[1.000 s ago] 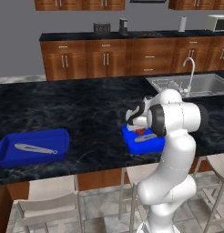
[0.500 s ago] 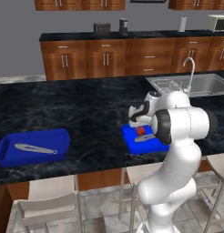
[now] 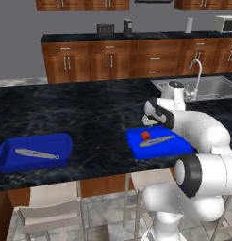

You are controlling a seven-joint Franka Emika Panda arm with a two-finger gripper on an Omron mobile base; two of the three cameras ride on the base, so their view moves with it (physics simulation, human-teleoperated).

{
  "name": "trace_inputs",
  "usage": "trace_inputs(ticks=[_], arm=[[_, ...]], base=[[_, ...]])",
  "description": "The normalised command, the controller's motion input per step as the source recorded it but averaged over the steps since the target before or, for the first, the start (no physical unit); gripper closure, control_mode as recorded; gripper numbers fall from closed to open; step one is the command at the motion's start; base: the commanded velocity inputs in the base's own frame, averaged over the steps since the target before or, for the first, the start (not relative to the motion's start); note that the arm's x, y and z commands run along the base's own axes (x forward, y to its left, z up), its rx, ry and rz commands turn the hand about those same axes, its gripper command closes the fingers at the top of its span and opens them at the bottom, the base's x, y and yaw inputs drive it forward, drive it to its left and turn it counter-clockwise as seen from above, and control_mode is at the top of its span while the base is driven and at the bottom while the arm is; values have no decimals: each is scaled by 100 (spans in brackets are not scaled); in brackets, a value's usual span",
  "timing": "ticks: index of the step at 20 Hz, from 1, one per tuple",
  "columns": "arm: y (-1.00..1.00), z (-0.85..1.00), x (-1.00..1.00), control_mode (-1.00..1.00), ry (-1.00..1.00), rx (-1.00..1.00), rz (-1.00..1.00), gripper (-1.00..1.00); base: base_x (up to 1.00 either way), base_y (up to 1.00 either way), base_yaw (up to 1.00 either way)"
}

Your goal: Gather the bell pepper and corn from the fridge and place them on a tray on the dining counter. Then gather the chicken drumsticks from the fridge and place them on the other tray.

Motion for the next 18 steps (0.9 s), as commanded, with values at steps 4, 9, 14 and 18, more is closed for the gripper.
trace_inputs(ticks=[4, 9, 14, 18], arm=[[0, 67, -100, -100, -19, 0, -2, -100], [0, 40, -100, -100, -23, 0, -1, -100], [0, 23, -100, -100, -37, 0, 0, -100], [0, 14, -100, -100, -35, 0, 0, -100]], base=[[0, 0, 0], [0, 0, 0], [0, 0, 0], [0, 0, 0]])
